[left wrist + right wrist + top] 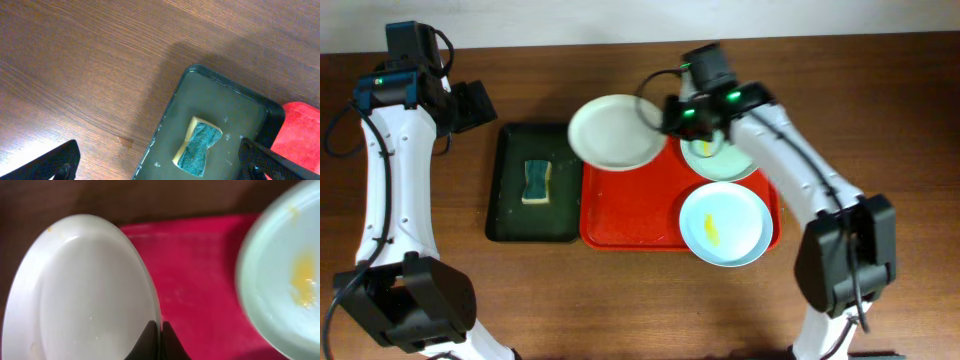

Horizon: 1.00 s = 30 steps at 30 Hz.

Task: Clean dirty plates on tray and stack at the side
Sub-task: 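Swing the held white plate with the right gripper to the table's right side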

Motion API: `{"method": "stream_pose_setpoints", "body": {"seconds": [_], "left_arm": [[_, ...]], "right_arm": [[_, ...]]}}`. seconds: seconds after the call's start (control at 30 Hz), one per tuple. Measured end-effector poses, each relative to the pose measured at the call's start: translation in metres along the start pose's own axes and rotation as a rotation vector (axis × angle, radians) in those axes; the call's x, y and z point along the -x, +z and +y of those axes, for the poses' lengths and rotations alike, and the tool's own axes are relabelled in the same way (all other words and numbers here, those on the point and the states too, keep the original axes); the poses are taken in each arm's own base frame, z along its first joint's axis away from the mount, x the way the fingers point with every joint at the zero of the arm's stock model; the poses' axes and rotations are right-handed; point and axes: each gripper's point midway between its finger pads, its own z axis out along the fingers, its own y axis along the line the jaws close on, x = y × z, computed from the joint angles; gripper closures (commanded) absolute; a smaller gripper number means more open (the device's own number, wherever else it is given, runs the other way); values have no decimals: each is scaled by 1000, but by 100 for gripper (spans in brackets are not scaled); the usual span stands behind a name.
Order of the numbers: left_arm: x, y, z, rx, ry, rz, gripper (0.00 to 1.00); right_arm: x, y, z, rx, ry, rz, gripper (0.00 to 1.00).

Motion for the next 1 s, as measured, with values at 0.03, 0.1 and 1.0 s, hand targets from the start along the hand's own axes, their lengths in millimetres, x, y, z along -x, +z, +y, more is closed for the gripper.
{"method": "stream_pose_setpoints", "body": {"seconds": [0.03,0.1,1.0], "left_arm": [[0,0,0,0,0,0,0],[0,0,0,0,0,0,1],[0,0,0,0,0,0,1]], "right_arm": [[2,-6,-12,15,44,24,96],[10,-20,-41,35,142,55,96],[-38,-188,-361,-446,670,66,96]]}}
